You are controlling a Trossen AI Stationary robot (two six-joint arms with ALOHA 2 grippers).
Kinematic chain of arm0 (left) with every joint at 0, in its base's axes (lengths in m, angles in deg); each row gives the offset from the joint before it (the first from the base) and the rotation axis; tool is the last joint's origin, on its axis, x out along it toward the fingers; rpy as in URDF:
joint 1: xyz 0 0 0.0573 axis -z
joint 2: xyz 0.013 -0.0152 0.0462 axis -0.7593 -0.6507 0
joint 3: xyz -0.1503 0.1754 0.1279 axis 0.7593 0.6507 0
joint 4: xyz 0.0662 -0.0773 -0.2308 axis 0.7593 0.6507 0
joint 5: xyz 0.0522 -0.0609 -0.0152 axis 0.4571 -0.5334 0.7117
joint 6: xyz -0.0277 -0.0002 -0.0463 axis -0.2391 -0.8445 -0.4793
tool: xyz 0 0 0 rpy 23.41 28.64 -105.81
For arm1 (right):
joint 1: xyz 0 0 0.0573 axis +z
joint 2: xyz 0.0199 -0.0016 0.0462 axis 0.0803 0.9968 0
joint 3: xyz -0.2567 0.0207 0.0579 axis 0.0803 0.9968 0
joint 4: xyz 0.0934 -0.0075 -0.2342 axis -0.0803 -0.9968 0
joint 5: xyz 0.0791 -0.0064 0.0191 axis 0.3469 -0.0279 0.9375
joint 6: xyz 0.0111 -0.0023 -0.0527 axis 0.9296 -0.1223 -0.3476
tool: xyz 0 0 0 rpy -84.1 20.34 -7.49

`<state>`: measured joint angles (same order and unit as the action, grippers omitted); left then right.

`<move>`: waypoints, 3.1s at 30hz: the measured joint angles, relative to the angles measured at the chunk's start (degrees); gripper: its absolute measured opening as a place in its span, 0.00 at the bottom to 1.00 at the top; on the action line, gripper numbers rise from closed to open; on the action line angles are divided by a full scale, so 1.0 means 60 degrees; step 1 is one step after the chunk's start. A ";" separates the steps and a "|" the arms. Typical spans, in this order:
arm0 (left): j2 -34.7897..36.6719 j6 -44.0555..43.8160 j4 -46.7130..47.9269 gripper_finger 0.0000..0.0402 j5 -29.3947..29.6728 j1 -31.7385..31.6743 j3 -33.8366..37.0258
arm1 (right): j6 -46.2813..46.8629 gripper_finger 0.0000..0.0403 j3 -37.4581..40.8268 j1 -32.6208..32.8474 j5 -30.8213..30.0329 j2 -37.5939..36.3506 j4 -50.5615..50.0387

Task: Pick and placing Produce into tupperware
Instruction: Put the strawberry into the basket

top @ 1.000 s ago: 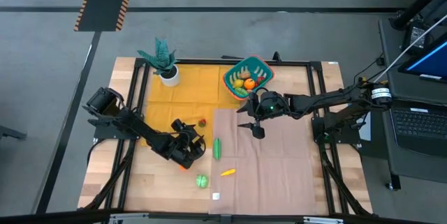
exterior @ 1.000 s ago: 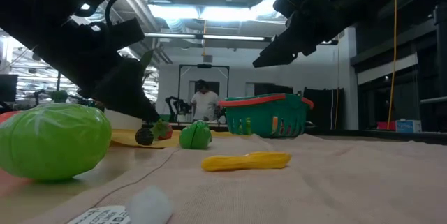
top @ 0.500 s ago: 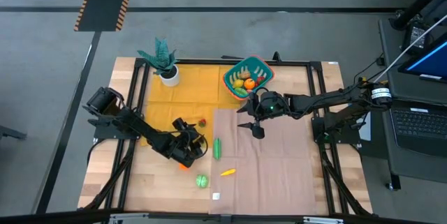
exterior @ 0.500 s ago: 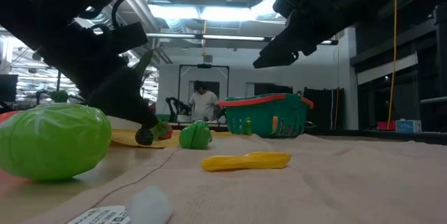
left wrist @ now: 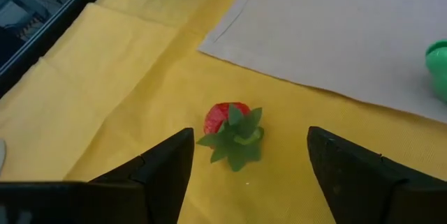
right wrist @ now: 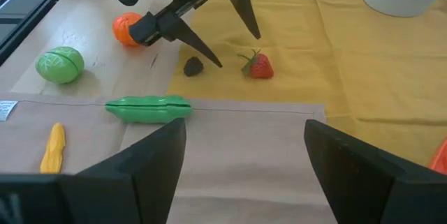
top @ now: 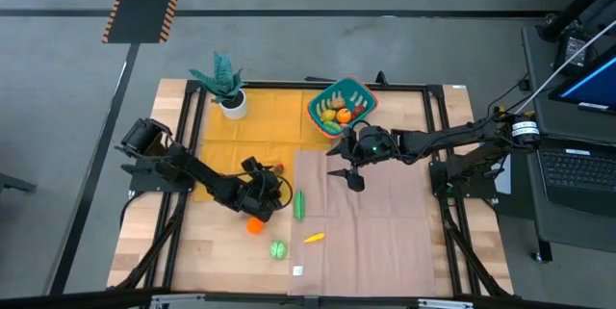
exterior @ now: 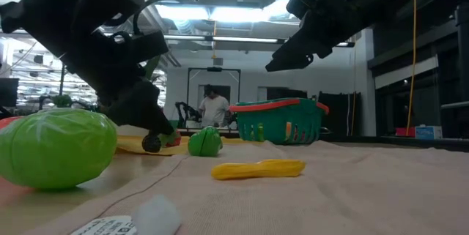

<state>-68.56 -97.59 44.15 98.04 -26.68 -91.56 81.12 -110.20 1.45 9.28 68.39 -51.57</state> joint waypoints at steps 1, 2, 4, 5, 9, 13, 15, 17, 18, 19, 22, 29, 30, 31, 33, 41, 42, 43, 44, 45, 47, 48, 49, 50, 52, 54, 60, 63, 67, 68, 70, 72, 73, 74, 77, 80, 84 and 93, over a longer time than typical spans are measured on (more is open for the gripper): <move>0.0000 0.0000 -0.0011 0.66 -0.0002 0.0000 0.0000 | -0.0001 0.73 0.0000 0.0002 0.0000 0.0000 0.0000; 0.0000 0.0000 -0.0042 0.65 -0.0002 0.0000 0.0000 | 0.0000 0.73 0.0000 0.0002 0.0000 0.0000 0.0000; 0.0000 0.0000 -0.0153 0.61 -0.0038 0.0000 0.0000 | -0.0003 0.73 0.0000 0.0002 0.0000 0.0000 0.0000; 0.0004 0.0000 -0.0175 0.59 -0.0104 0.0000 0.0000 | -0.0002 0.73 0.0000 0.0003 0.0000 0.0000 0.0000; 0.0007 0.0000 -0.0166 0.50 -0.0202 0.0000 0.0000 | -0.0002 0.73 0.0000 0.0002 0.0000 0.0000 0.0000; 0.0007 0.0000 -0.0160 0.43 -0.0206 0.0000 0.0000 | -0.0003 0.73 0.0000 0.0003 0.0000 0.0000 0.0000; 0.0007 0.0000 -0.0160 0.40 -0.0206 -0.0002 0.0000 | -0.0003 0.73 0.0000 0.0002 0.0000 0.0000 0.0000; 0.0007 0.0000 -0.0157 0.38 -0.0212 -0.0046 0.0000 | -0.0003 0.73 0.0000 0.0002 0.0000 0.0000 0.0000; 0.0007 0.0000 -0.0157 0.37 -0.0213 -0.0078 0.0000 | -0.0003 0.73 0.0000 0.0000 0.0000 0.0000 0.0000; 0.0006 -0.0002 -0.0155 0.35 -0.0210 -0.0117 0.0000 | -0.0003 0.73 0.0000 0.0002 0.0000 0.0000 0.0000; -0.0076 0.0004 -0.0127 0.32 -0.0224 -0.0248 0.0004 | -0.0003 0.73 0.0000 0.0001 0.0000 0.0000 -0.0004; -0.0076 0.0015 -0.0123 0.28 -0.0800 -0.0457 0.0004 | -0.0003 0.73 0.0000 0.0003 0.0000 0.0000 -0.0011; -0.0076 0.0015 -0.0113 0.27 -0.0800 -0.0455 0.0004 | -0.0003 0.73 0.0000 -0.0001 0.0000 0.0000 -0.0011; -0.0076 0.0015 -0.0116 0.26 -0.0803 -0.0455 0.0004 | -0.0003 0.73 0.0000 0.0003 0.0000 0.0000 -0.0011; -0.0074 0.0015 -0.0118 0.25 -0.0806 -0.0455 0.0004 | -0.0003 0.73 0.0000 0.0000 0.0000 0.0000 -0.0015; -0.0076 0.0011 -0.0120 0.16 -0.0793 -0.0455 0.0004 | 0.0015 0.73 0.0000 0.0000 0.0000 0.0000 -0.0015; -0.0076 0.0011 -0.0124 0.15 -0.0789 -0.0455 0.0004 | 0.0018 0.73 0.0000 0.0002 0.0000 0.0000 -0.0015; -0.0076 0.0011 -0.0120 0.13 -0.0787 -0.0455 0.0004 | 0.0019 0.73 0.0000 0.0001 0.0000 0.0000 -0.0015; -0.0076 0.0011 -0.0120 0.12 -0.0785 -0.0455 0.0004 | 0.0024 0.73 0.0000 0.0001 0.0000 0.0000 -0.0015; -0.0076 0.0009 -0.0124 0.10 -0.0785 -0.0455 0.0004 | 0.0026 0.73 0.0000 0.0001 0.0000 0.0000 -0.0015; -0.0076 0.0000 -0.0120 0.07 -0.0784 -0.0455 0.0004 | 0.0029 0.73 0.0000 0.0003 0.0000 0.0000 -0.0019; -0.0076 0.0001 -0.0124 0.06 -0.0782 -0.0455 0.0004 | 0.0026 0.73 0.0000 0.0003 0.0000 0.0000 -0.0022; -0.0076 0.0002 -0.0124 0.04 -0.0779 -0.0455 0.0004 | 0.0030 0.73 0.0000 0.0003 0.0000 0.0000 -0.0022; -0.0076 0.0000 -0.0124 0.03 -0.0778 -0.0455 0.0004 | 0.0030 0.73 0.0000 0.0003 0.0000 0.0000 -0.0026; -0.0076 0.0004 -0.0124 0.01 -0.0774 -0.0455 0.0004 | 0.0030 0.73 0.0000 -0.0001 0.0000 0.0000 -0.0036; -0.0076 0.0000 -0.0124 0.01 -0.0764 -0.0455 0.0004 | 0.0030 0.73 0.0000 0.0000 0.0000 0.0000 -0.0036; -0.0076 0.0004 -0.0124 0.00 -0.0538 -0.0455 0.0004 | 0.0030 0.73 0.0000 -0.0001 0.0000 0.0000 -0.0036; -0.0076 0.0004 -0.0124 0.00 -0.0478 -0.0405 0.0004 | 0.0030 0.73 0.0000 0.0001 0.0001 0.0000 -0.0036; 0.0055 0.0071 -0.0138 0.00 -0.0285 -0.0231 0.0004 | 0.0030 0.73 0.0000 0.0003 0.0000 0.0000 -0.0040; 0.0198 0.0178 -0.0146 0.00 -0.0170 -0.0154 0.0004 | 0.0030 0.73 0.0000 0.0001 0.0000 0.0000 -0.0036; 0.0538 0.0398 -0.0168 0.00 0.0118 0.0012 0.0000 | 0.0033 0.73 0.0000 0.0002 0.0001 0.0000 -0.0034; 0.0978 0.0582 -0.0073 0.00 0.0362 0.0185 0.0000 | 0.0032 0.73 0.0000 0.0001 0.0000 0.0000 -0.0034; 0.1183 0.0705 -0.0082 0.00 0.0471 0.0265 0.0000 | 0.0030 0.73 0.0000 0.0001 0.0000 0.0000 -0.0033; 0.1387 0.0808 -0.0053 0.00 0.0529 0.0344 0.0000 | 0.0032 0.73 0.0000 0.0001 0.0000 0.0000 -0.0033; 0.1926 0.0985 0.0257 0.00 0.0643 0.0579 0.0000 | 0.0030 0.73 0.0000 0.0000 0.0000 0.0000 -0.0009; 0.2491 0.0994 0.0352 0.00 0.0675 0.0822 0.0204 | 0.0017 0.73 0.0000 0.0000 0.0000 0.0000 0.0006; 0.3344 0.1014 0.0137 0.00 0.0539 0.1226 0.0817 | -0.0003 0.73 -0.0001 0.0003 0.0004 0.0000 0.0109; 0.4809 0.3592 -0.5609 0.00 -0.1321 0.0997 0.3360 | -0.0769 0.73 -0.0007 0.0003 0.0194 -0.0004 0.0460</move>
<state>-39.71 -76.04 10.50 90.11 -20.70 -71.40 76.50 -110.24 1.47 10.44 68.37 -48.81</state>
